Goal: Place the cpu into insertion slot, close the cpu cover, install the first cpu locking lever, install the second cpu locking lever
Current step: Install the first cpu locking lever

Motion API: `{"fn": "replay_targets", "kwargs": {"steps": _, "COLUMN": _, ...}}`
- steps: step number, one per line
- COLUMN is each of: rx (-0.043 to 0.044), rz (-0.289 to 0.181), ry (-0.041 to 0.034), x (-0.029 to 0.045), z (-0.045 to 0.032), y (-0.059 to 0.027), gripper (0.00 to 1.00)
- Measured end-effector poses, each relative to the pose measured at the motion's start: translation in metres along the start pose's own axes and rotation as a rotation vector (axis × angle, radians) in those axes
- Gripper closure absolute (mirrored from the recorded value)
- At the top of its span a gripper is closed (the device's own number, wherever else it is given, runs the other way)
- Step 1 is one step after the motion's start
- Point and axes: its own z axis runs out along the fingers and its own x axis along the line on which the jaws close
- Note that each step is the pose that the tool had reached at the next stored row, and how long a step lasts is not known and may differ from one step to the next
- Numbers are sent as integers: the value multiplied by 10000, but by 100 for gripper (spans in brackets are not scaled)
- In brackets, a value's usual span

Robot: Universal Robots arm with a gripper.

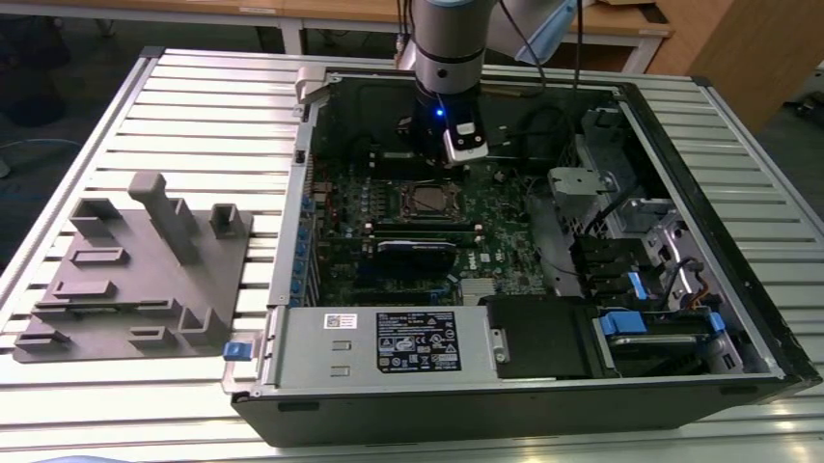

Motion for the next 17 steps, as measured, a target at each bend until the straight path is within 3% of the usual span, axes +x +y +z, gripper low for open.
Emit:
{"fn": "replay_targets", "kwargs": {"steps": 8, "rx": -3, "rz": -3, "ry": -10, "x": 6, "z": 1, "y": 8, "gripper": 89}}
{"fn": "replay_targets", "kwargs": {"steps": 13, "rx": -27, "rz": -10, "ry": -82, "x": 7, "z": 9, "y": 7, "gripper": 89}}
{"fn": "replay_targets", "kwargs": {"steps": 17, "rx": -31, "rz": -16, "ry": -90, "x": 0, "z": 8, "y": -14, "gripper": 89}}
